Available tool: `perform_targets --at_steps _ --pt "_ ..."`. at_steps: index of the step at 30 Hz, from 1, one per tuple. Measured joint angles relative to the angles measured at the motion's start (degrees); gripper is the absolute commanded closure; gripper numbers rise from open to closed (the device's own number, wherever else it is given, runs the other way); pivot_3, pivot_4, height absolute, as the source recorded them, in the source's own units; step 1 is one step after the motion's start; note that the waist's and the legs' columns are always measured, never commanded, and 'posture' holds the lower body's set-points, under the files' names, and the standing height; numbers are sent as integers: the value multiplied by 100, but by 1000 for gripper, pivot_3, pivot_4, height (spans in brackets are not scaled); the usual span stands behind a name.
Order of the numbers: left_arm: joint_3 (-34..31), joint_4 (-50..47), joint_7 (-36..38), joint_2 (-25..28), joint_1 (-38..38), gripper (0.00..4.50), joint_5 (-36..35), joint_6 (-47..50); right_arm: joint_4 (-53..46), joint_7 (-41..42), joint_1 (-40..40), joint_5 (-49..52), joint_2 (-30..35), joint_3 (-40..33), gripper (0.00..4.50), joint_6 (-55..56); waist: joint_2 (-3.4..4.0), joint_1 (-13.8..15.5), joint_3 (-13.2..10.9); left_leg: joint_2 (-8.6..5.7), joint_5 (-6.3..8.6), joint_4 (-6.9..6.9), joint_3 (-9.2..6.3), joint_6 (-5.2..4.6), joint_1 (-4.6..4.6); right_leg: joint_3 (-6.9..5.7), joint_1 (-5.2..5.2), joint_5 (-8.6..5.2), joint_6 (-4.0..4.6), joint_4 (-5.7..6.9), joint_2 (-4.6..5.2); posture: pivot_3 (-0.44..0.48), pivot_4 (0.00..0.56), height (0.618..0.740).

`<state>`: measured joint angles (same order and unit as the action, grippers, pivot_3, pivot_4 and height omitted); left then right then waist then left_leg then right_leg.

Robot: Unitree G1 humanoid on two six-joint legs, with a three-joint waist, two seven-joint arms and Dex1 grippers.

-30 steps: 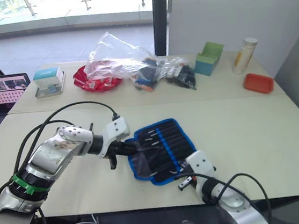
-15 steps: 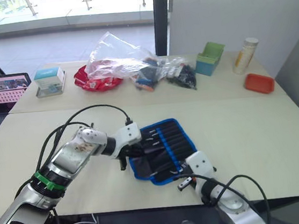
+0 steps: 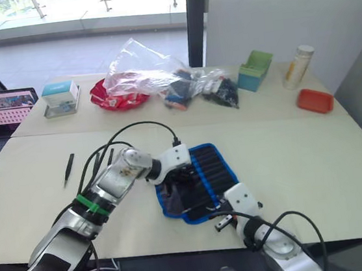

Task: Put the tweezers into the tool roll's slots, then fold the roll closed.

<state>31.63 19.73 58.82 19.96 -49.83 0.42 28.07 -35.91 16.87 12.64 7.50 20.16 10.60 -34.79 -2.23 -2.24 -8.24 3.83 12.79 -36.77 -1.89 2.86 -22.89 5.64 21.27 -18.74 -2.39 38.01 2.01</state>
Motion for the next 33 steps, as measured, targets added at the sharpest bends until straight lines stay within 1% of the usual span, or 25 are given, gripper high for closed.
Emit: perform_targets --at_steps 5,9,11,14,18,20,21,22,24,27,28,31,32,33 --pt "-33 583 -21 -350 -93 4473 206 -619 -135 31 25 6 137 38 4500 -158 4 55 6 -5 0 -2 -7 0 6 1 -15 -1 -2 -1 0 0 150 723" --pt "-111 800 10 -439 -91 4473 258 -822 -192 53 39 8 202 39 4500 -222 2 117 8 -6 0 -8 -8 0 7 1 -19 -2 -4 -3 0 0 150 723" --pt "-164 826 21 -439 -83 3572 262 -840 -192 53 37 7 210 41 4500 -223 1 123 8 -6 0 -9 -8 0 7 1 -19 -3 -5 -3 0 0 150 723" --pt "-258 744 43 -395 -5 2668 262 -793 -183 54 13 5 209 72 4500 -222 2 102 9 -4 0 -8 -8 0 7 0 -17 -3 -5 -1 -1 0 150 723" --pt "-355 305 233 -151 161 1282 160 -503 -167 54 -29 -1 209 130 4500 -214 4 35 7 0 0 -8 -10 0 5 1 -13 -3 -4 2 -5 0 150 723" --pt "-485 -144 316 146 320 670 77 -227 -127 56 -86 -19 209 198 4500 -212 7 -37 4 6 0 -7 -11 0 3 4 -9 -3 -4 4 -13 0 150 723" --pt "-610 -307 317 303 366 328 38 -88 -99 57 -104 -36 210 223 4500 -211 8 -47 4 9 -1 -7 -15 0 3 5 -6 -3 -4 5 -18 0 150 723" --pt "-850 -636 327 583 494 38 -66 123 -62 62 -135 -57 210 249 4500 -205 10 -72 3 15 0 -4 -17 -1 3 9 -2 -2 -3 6 -26 0 150 723" --pt "-1446 -1314 345 1108 835 38 -343 517 -20 118 -179 -66 221 254 4500 -193 16 -100 1 17 0 2 -29 -1 4 13 -4 -2 -2 12 -33 0 150 723" --pt "-2223 -2021 243 1533 1462 38 -704 755 55 175 -233 -71 287 213 4500 -155 16 -50 2 16 0 2 -35 -1 5 13 -13 -2 -2 11 -33 0 150 723" --pt "-2490 -2189 122 1565 1753 38 -784 714 77 186 -246 -70 291 206 4500 -143 15 -42 2 17 0 1 -36 0 5 13 -14 -2 -2 7 -32 0 150 723" --pt "-3434 -2541 -499 1398 2731 38 -1044 548 171 246 -288 -63 305 187 4500 -54 10 -33 0 20 -2 -2 -36 2 5 13 -12 -2 -2 7 -33 0 150 723" --pt "-3801 -2692 -742 1392 3109 38 -1106 510 190 292 -292 -60 320 171 4500 -32 8 -30 0 22 -2 -2 -37 3 5 12 -13 -2 -1 7 -33 0 150 723" --pt "-4041 -2823 -896 1391 3347 38 -1135 493 201 319 -300 -57 337 167 4500 -23 8 -33 0 22 -2 -2 -37 3 6 12 -12 -2 0 7 -33 0 150 723"
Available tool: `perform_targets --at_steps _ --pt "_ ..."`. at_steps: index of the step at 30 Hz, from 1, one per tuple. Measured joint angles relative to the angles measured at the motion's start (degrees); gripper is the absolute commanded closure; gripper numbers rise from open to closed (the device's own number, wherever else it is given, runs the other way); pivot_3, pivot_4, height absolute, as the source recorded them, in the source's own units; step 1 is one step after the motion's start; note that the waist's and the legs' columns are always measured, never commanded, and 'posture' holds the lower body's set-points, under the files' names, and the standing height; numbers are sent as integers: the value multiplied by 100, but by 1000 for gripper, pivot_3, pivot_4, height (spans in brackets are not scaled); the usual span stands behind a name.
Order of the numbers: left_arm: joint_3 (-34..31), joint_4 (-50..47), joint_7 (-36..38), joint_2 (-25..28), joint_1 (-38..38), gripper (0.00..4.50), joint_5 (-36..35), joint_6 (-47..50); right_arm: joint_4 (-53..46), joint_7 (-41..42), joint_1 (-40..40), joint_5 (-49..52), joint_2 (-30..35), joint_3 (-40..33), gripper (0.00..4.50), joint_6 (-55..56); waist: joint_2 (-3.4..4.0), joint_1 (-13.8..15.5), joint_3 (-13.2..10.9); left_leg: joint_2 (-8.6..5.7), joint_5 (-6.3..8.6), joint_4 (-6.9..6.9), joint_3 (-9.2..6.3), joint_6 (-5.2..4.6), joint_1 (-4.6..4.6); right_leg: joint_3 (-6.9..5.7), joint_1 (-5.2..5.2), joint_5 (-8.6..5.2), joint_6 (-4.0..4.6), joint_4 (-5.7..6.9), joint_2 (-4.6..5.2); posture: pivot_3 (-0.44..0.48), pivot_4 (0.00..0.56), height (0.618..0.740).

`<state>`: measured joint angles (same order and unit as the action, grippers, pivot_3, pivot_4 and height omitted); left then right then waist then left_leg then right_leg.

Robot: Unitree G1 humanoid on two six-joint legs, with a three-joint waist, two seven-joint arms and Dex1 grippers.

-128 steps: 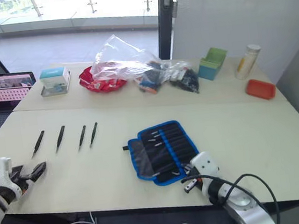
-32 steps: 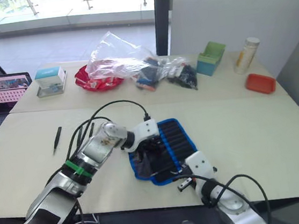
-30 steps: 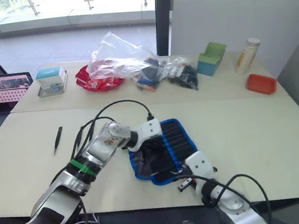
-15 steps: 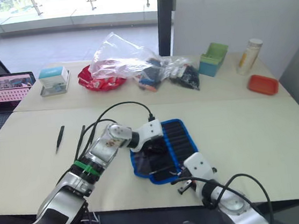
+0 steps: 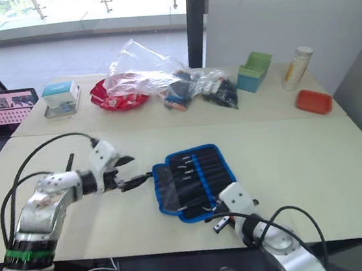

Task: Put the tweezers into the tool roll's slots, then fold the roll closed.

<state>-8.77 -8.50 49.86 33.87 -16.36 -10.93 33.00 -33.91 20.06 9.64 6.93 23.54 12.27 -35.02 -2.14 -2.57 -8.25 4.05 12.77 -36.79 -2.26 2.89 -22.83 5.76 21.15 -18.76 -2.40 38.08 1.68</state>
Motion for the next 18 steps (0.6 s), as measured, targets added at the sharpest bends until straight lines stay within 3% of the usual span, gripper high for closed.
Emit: perform_targets --at_steps 4,12,18 --pt "-1318 -708 -686 -162 1150 38 -335 200 27 153 9 21 105 -91 4500 24 -5 22 3 -1 1 1 -2 1 1 -2 -5 0 1 -1 4 0 150 723" --pt "-2927 -1646 -1655 -1089 2869 38 -918 34 225 535 -152 116 311 -148 4500 110 -16 11 7 -4 2 3 0 5 8 -3 -12 -1 6 -5 11 0 150 723" --pt "-3601 -2038 -2005 -1644 3996 38 -1068 -456 387 727 -197 121 438 -204 4500 218 -40 57 9 -8 4 2 -1 10 24 -6 -39 -9 19 -24 16 0 150 723"
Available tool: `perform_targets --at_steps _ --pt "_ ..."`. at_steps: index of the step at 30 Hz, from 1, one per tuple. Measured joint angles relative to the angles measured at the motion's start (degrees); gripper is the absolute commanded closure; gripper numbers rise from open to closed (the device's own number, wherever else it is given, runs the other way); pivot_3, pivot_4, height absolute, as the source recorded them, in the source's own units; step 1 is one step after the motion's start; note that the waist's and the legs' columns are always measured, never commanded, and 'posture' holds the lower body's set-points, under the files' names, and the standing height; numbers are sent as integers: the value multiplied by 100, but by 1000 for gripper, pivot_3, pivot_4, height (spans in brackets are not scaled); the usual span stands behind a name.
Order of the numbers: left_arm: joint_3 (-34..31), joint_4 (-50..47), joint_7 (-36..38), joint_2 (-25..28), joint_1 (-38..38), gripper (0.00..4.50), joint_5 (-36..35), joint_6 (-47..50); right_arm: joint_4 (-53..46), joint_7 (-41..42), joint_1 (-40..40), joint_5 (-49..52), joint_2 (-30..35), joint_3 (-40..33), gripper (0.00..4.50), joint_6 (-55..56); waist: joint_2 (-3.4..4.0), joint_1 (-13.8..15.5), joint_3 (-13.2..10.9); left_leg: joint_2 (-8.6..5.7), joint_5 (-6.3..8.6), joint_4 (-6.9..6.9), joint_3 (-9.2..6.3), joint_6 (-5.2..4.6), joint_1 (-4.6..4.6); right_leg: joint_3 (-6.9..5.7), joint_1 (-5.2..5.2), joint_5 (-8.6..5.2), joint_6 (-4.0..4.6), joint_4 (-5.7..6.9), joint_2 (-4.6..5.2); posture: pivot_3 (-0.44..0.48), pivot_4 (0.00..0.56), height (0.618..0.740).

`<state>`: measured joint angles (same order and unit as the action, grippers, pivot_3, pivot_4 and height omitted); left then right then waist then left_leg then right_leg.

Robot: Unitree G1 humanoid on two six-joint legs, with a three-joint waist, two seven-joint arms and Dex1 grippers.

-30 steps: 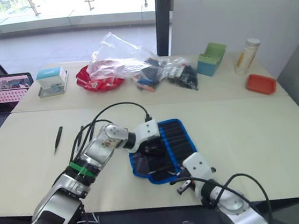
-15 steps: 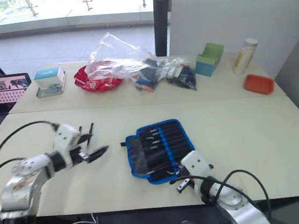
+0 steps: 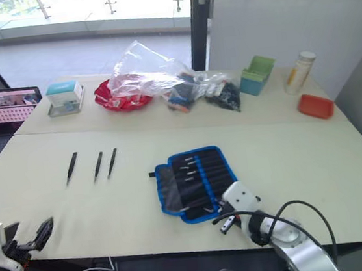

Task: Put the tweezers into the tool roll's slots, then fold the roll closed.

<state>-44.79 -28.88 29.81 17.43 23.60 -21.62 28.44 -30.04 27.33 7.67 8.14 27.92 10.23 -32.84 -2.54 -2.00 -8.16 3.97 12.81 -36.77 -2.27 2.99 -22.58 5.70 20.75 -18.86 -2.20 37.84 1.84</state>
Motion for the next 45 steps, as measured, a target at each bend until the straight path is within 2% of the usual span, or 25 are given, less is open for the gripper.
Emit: perform_targets --at_steps 2,6,16,19,27,37,45 --pt "-27 -39 -41 -79 239 38 -75 -120 51 23 -31 1 -8 11 4500 2 -6 -7 -3 -1 1 1 3 1 31 0 -32 -10 9 -5 3 0 150 723" --pt "-13 -39 -168 -86 317 38 -109 -218 54 55 -40 2 -18 20 4500 2 -9 -21 -5 1 6 2 2 7 39 -2 -37 -31 22 -1 2 0 150 723" --pt "679 484 -558 300 -469 38 -53 -184 47 23 -28 -3 -141 46 4500 2 -9 -58 -5 2 9 8 -2 12 39 -3 -36 -31 21 3 -4 0 150 723" --pt "1002 1189 -802 494 -1190 38 112 -46 47 -16 -16 -18 -160 43 4500 1 -14 -46 -5 2 9 9 -9 12 45 -6 -37 -31 22 8 -9 0 150 723" --pt "1818 2451 -1046 954 -2509 38 475 137 40 -84 -2 -29 -235 50 4500 2 -3 -44 -9 1 12 15 -20 17 60 -8 -44 -31 22 19 -14 0 150 723" --pt "2246 4116 -1078 1145 -3804 38 713 34 27 -162 -41 -54 -241 37 4500 1 99 -20 33 -6 10 15 -28 16 84 -5 -60 -44 -2 23 -19 0 150 723" --pt "2252 5284 -1090 1162 -4629 2500 868 -267 28 -178 -58 -84 -239 19 4500 -1 123 41 43 -14 7 15 -42 19 87 -4 -62 -53 -19 22 -22 0 150 723"
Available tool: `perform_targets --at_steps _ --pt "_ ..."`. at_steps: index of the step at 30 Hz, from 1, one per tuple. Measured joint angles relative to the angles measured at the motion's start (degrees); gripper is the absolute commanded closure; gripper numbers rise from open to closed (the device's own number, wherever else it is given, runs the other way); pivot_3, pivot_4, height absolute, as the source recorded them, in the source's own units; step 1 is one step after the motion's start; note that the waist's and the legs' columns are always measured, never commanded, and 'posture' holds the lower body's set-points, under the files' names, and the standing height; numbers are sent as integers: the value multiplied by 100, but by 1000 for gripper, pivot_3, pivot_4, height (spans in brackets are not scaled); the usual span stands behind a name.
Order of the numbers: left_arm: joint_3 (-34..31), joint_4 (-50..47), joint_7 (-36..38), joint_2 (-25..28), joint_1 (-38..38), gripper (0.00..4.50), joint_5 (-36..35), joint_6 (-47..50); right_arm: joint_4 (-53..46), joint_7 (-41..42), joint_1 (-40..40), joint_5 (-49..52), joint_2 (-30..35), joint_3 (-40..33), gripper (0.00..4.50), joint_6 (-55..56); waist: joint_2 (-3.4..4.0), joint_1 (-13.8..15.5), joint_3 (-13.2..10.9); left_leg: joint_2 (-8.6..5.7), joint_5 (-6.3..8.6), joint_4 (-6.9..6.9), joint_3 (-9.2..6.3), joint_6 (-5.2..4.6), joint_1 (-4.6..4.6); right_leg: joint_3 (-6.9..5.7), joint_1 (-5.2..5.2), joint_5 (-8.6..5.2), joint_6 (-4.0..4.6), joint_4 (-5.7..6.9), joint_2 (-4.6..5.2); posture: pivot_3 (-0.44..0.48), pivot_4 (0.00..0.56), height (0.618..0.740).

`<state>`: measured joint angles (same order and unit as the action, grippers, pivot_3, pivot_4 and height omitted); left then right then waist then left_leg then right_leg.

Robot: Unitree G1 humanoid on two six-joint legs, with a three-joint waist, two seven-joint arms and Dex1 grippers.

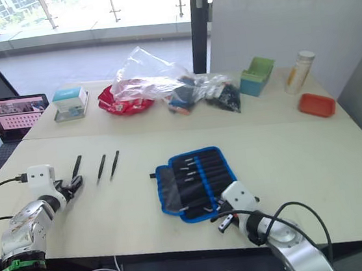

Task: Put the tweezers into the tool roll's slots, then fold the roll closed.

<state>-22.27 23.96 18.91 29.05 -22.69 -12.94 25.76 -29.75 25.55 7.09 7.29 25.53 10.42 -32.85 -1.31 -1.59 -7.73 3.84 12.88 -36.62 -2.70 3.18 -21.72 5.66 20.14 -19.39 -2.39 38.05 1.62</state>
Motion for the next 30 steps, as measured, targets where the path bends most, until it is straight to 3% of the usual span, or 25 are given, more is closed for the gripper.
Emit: perform_targets --at_steps 6,14,19,25,30 --pt "7 424 7 -32 -199 4478 102 -333 -15 -58 6 -38 -12 2 4500 -4 0 62 1 -1 -1 0 0 2 -4 0 0 0 0 -3 2 0 150 723" --pt "155 317 214 59 -149 4478 185 -687 -95 -108 86 -45 -37 19 4500 -5 -29 68 -14 3 -1 0 -3 4 -27 -4 16 2 3 -3 -1 0 150 723" --pt "364 -728 509 72 -115 4478 13 -527 -110 -88 78 -41 -70 50 4500 -4 -95 18 -50 9 0 1 -10 9 -69 -10 53 23 41 -4 -5 0 150 723" --pt "1077 -2653 1781 449 -184 4478 -890 495 -111 -75 37 -39 -73 54 4500 -4 -99 -50 -69 7 1 4 -10 14 -64 -8 44 23 40 -8 -3 0 150 723" --pt "2217 -3314 2695 939 -529 4478 -1351 1851 -130 -73 3 -35 -89 73 4500 -4 -100 -101 -106 9 0 13 -19 12 -65 -7 51 17 33 -7 -16 0 150 723"
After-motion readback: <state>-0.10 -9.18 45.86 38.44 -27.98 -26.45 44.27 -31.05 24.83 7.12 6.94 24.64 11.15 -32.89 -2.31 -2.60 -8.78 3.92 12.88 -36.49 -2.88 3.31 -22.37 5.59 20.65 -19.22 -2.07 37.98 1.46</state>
